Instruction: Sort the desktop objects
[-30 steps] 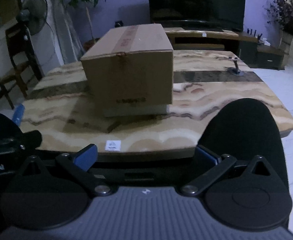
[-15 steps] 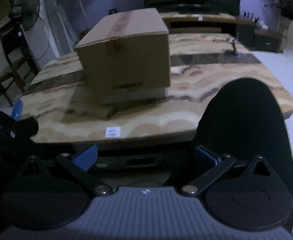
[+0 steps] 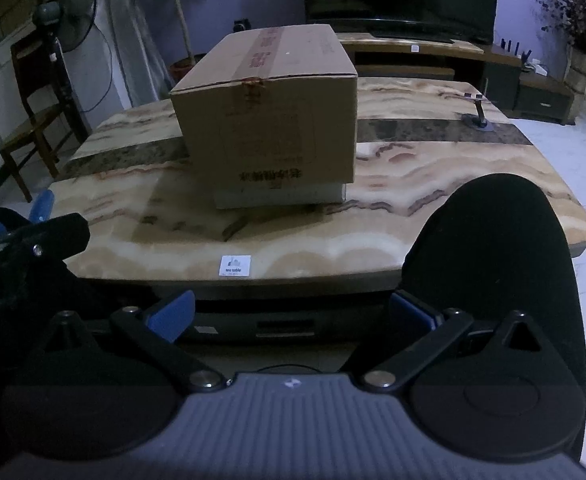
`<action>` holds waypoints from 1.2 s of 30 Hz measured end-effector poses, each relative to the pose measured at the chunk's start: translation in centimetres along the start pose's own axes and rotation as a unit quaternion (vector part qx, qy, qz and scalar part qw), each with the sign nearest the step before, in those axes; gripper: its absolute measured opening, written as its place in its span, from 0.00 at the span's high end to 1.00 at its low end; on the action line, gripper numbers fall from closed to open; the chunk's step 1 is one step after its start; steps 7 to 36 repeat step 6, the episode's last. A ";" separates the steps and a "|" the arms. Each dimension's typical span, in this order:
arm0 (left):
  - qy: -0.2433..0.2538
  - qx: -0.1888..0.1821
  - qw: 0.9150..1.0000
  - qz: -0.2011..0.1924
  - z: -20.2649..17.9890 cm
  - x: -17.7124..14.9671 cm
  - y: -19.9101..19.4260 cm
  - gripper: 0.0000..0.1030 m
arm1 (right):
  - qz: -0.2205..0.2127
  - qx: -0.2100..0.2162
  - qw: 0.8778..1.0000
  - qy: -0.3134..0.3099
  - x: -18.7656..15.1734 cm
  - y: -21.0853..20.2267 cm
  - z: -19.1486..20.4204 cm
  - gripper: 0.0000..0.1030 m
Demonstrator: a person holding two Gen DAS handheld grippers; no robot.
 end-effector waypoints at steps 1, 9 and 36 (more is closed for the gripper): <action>0.000 -0.001 1.000 0.001 0.0 0.0 0.0 0.01 | 0.000 -0.001 1.000 -0.001 0.0 0.0 0.1 0.00; 0.009 0.000 1.000 0.006 -0.2 0.0 -0.1 0.01 | 0.000 -0.002 1.000 -0.007 0.3 -0.1 0.3 0.00; 0.009 0.000 1.000 0.006 -0.2 0.0 -0.1 0.01 | 0.000 -0.002 1.000 -0.007 0.3 -0.1 0.3 0.00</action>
Point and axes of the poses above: each gripper's, at about its wrist camera, not at the fingertips, and y roughly the way its jaws point, z to its left, x to its top, the point moved 6 cm from there along y, roughly the way its jaws point, and after that the axes turned 11 degrees about y, right-handed, at the moved point
